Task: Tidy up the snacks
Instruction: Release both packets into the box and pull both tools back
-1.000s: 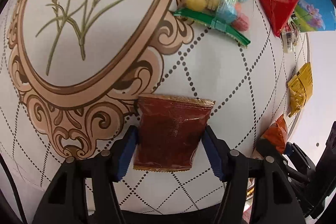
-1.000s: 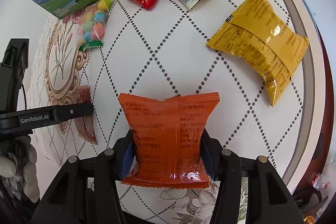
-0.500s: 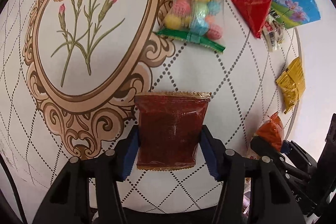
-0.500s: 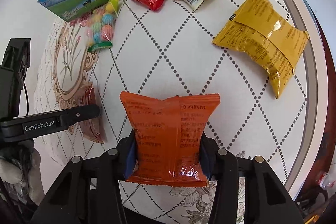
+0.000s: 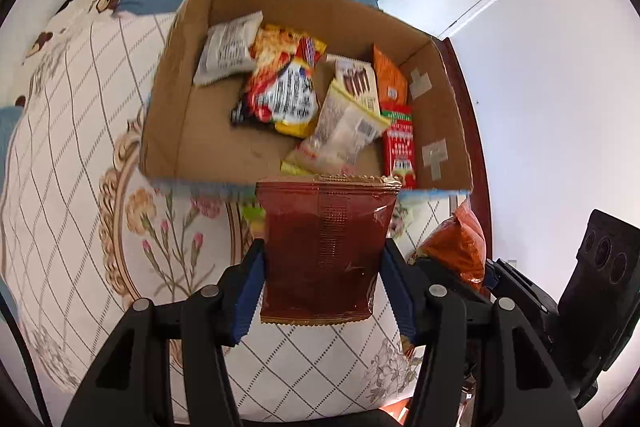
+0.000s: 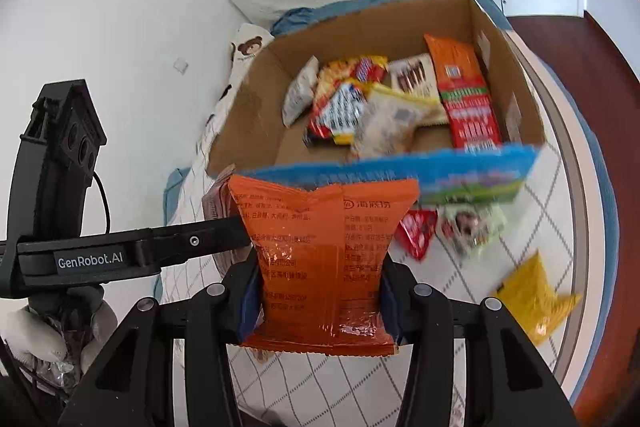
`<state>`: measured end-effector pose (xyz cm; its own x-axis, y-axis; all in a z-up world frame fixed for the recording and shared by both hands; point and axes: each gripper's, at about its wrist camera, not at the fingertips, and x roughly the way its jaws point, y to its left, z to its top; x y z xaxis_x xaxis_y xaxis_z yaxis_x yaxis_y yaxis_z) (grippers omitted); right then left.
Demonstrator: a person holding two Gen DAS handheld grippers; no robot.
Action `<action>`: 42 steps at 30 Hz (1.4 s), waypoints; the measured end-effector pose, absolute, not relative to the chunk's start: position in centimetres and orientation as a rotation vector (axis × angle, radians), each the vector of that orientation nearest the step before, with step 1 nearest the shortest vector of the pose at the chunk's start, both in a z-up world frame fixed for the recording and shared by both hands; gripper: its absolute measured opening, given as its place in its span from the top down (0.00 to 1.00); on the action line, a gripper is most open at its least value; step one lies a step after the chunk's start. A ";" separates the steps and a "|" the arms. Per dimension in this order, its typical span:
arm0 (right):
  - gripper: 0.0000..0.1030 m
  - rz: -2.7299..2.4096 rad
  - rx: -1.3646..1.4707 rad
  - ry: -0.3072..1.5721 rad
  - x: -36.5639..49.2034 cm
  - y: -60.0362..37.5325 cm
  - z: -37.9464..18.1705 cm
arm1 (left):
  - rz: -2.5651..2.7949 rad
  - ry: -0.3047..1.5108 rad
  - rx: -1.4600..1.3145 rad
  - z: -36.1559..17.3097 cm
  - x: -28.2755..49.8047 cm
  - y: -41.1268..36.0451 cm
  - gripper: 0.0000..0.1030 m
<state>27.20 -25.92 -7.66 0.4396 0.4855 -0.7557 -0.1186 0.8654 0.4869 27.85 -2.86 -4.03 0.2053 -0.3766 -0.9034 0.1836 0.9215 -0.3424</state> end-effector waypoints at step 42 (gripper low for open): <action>0.06 0.155 0.186 1.259 38.8 -25.2 -12.1 | -0.183 1.424 0.027 -10.8 38.7 -4.3 0.21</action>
<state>38.80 -25.23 -12.09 0.2996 0.2178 -0.9289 -0.0138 0.9745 0.2241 38.67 -4.35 -10.81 0.1347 -0.1098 -0.9848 0.1427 0.9856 -0.0904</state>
